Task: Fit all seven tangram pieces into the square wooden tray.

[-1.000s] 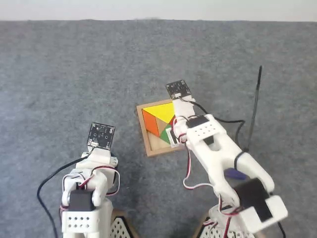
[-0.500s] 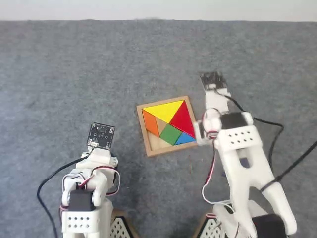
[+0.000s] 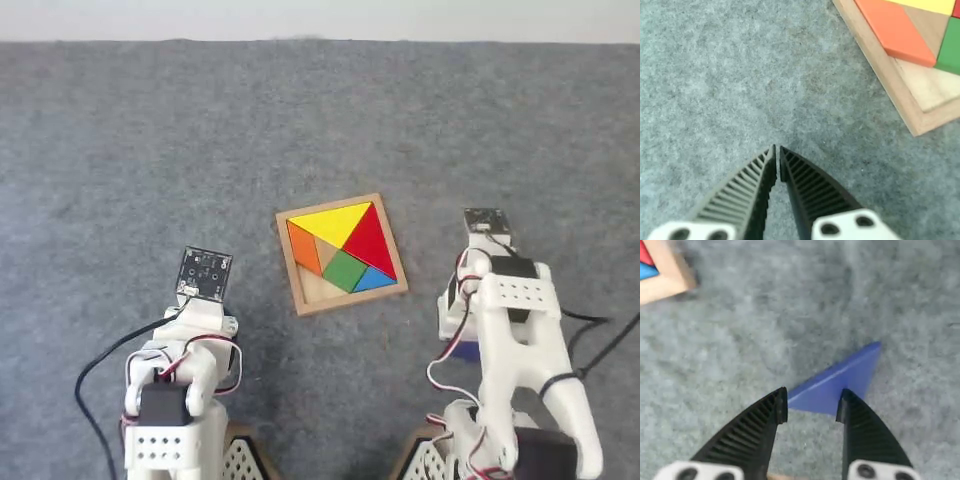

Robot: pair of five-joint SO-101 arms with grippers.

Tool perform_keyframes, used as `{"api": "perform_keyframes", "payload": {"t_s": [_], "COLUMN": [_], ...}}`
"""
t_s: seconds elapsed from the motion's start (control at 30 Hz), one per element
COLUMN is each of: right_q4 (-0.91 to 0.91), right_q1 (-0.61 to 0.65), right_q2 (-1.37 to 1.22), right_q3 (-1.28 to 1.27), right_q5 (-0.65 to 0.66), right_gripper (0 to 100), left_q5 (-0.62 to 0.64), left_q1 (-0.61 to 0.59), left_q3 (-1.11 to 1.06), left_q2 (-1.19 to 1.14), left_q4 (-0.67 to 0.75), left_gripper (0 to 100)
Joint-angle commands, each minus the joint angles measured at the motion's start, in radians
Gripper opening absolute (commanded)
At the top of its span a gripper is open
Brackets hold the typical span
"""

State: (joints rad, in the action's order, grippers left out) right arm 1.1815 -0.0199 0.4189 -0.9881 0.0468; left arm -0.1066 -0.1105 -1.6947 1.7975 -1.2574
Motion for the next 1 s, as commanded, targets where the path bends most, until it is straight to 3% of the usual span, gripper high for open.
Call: {"api": "perform_keyframes", "payload": {"t_s": [0.0,0.2,0.43,0.67,0.97], "right_q4": [-0.056,-0.111,-0.008,-0.053,-0.038], "right_q1": [-0.03,-0.074,-0.073,-0.077,-0.079], "right_q2": [-0.042,-0.226,-0.381,-0.512,-0.547], "right_q3": [-0.003,0.009,0.175,0.388,0.614], "right_q5": [0.002,0.005,0.002,-0.061,-0.069], "right_gripper": [17.7,17.7,17.7,17.3,17.3], "left_q5": [0.009,0.009,0.009,0.009,0.009], "left_q1": [-0.003,-0.003,-0.003,-0.003,-0.003], "left_q3": [0.012,0.012,0.012,0.012,0.012], "left_q2": [0.02,0.02,0.02,0.02,0.02], "left_q4": [-0.005,-0.005,-0.005,-0.005,-0.005], "left_gripper": [1,1,1,1,1]}}
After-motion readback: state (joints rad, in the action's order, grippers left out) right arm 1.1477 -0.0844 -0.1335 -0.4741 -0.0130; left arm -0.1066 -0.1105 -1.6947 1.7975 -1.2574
